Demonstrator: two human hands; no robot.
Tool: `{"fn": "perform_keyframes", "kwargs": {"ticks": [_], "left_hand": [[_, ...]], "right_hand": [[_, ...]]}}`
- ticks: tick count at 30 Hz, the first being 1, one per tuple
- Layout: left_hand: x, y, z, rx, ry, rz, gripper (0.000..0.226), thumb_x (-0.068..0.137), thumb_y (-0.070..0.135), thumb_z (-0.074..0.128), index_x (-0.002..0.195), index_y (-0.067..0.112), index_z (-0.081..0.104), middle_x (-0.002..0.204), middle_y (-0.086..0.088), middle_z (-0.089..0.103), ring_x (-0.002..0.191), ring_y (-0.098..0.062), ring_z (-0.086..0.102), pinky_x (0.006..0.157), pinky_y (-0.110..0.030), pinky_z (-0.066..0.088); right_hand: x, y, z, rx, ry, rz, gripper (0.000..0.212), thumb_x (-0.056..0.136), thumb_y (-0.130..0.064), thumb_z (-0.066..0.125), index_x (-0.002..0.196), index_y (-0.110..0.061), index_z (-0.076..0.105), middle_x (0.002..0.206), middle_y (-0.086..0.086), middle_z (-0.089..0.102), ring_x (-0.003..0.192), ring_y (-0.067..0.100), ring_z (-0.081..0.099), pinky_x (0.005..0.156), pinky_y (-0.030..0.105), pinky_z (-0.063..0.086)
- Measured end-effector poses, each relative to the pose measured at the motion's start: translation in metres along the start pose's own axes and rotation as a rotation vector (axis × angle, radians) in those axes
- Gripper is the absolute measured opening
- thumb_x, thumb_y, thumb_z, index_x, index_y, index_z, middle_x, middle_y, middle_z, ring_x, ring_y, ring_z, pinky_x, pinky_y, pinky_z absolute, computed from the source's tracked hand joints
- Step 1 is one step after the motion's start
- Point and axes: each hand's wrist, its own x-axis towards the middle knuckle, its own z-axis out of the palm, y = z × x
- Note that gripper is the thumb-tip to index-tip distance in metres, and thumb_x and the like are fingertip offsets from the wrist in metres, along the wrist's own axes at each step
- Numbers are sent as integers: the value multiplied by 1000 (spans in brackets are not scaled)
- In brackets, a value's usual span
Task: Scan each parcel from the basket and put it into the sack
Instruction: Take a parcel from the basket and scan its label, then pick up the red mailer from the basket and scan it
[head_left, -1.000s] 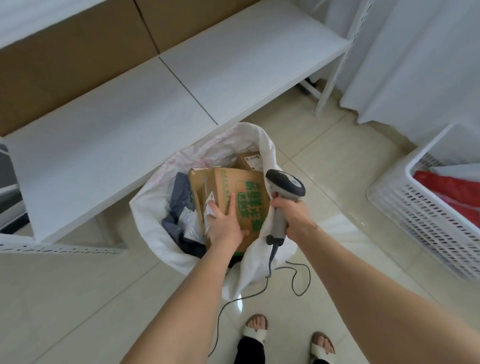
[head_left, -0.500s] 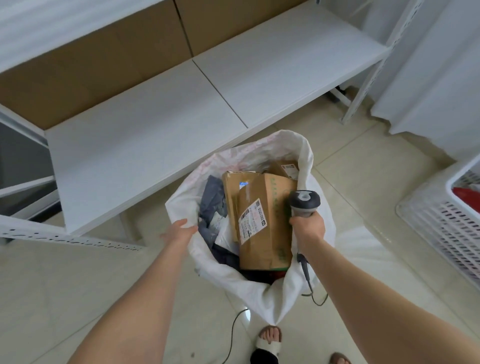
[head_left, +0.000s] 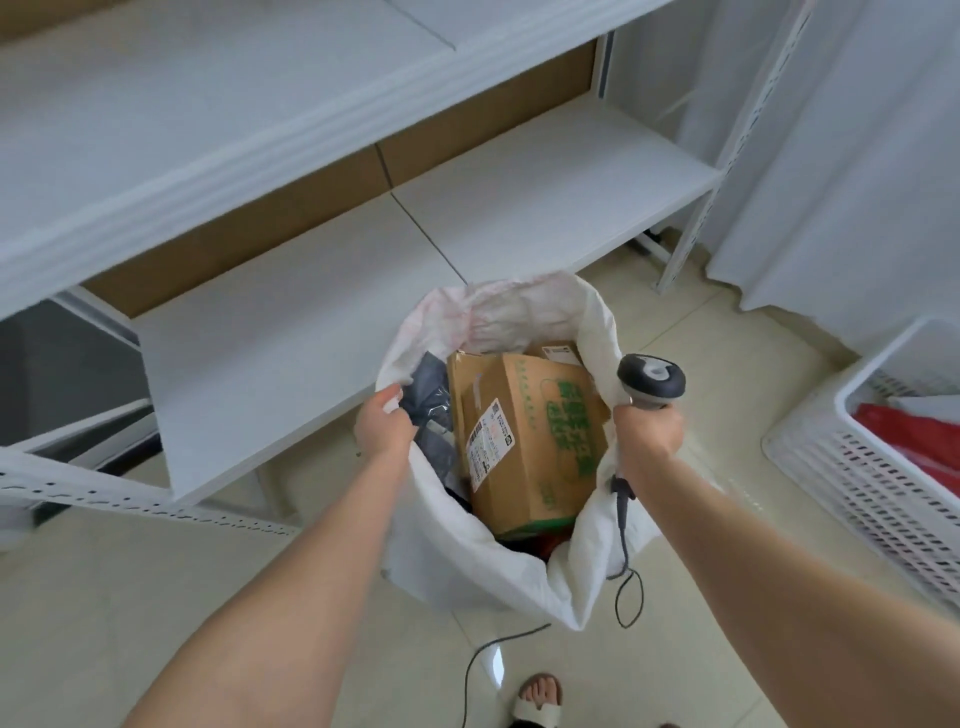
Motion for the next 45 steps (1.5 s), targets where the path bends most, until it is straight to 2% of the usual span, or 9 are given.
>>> {"fn": "perform_keyframes", "kwargs": {"ticks": [4, 11, 18, 25, 28, 30, 32, 35, 45], "left_hand": [[-12, 31, -12, 1, 3, 152, 48, 90, -5, 39, 126, 18, 62, 140, -5, 51, 124, -25, 49, 93, -20, 36], [-7, 2, -13, 42, 8, -3, 53, 89, -12, 34, 122, 16, 65, 144, -11, 47, 121, -34, 52, 97, -28, 43], [-9, 9, 0, 79, 29, 206, 49, 91, -11, 34, 122, 11, 64, 139, -10, 51, 125, -30, 48, 103, -26, 36], [6, -85, 17, 307, -140, -195, 46, 91, -4, 46, 136, 6, 49, 143, -18, 44, 130, -35, 44, 109, -36, 35], [-10, -75, 27, 695, -207, -67, 50, 91, 16, 53, 140, 20, 43, 146, -14, 36, 133, -32, 36, 108, -41, 34], [-30, -60, 38, 885, -220, 243, 56, 90, 29, 56, 143, 29, 39, 154, -10, 21, 141, -30, 24, 112, -45, 27], [-46, -54, 58, 855, -482, 491, 63, 89, 32, 61, 146, 33, 34, 160, -3, 8, 145, -27, 19, 113, -44, 29], [-63, -66, 85, 845, -818, 408, 69, 87, 27, 69, 146, 34, 35, 160, 0, -14, 146, -23, 18, 114, -36, 32], [-76, -96, 119, 993, -686, 424, 75, 88, 0, 61, 141, 46, 37, 160, 4, -17, 140, -23, 34, 99, -37, 48]], "right_hand": [[-23, -29, -4, 12, 2, -104, 14, 88, -10, 55, 102, -12, 59, 79, 4, 56, 71, 23, 56, 62, 34, 45], [-14, -6, -27, 17, 7, -19, 8, 90, -6, 54, 94, -14, 54, 74, 3, 52, 66, 19, 52, 65, 34, 44], [-13, 2, -7, 27, 15, -109, 11, 89, -12, 54, 99, -15, 57, 86, 4, 60, 70, 20, 56, 65, 35, 47], [-5, 91, 1, -129, -4, 122, 22, 90, -10, 55, 111, -12, 57, 93, 10, 60, 84, 30, 59, 75, 40, 53], [-6, 94, 3, -158, -33, 123, 21, 91, -13, 55, 112, -13, 57, 96, 10, 59, 85, 30, 58, 77, 40, 53], [-5, 91, 4, -144, -38, 125, 22, 90, -11, 55, 112, -11, 57, 89, 9, 57, 82, 29, 57, 74, 38, 52], [-3, 89, 5, -123, -46, 128, 25, 88, -10, 57, 112, -10, 59, 84, 8, 56, 84, 30, 58, 78, 40, 54], [4, 87, 8, -83, -78, 128, 26, 86, -9, 61, 112, -10, 58, 94, 10, 59, 92, 32, 61, 86, 43, 54], [19, 93, 13, 15, -182, 152, 38, 86, -8, 64, 123, -5, 55, 104, 10, 57, 96, 27, 55, 84, 36, 50]]}}
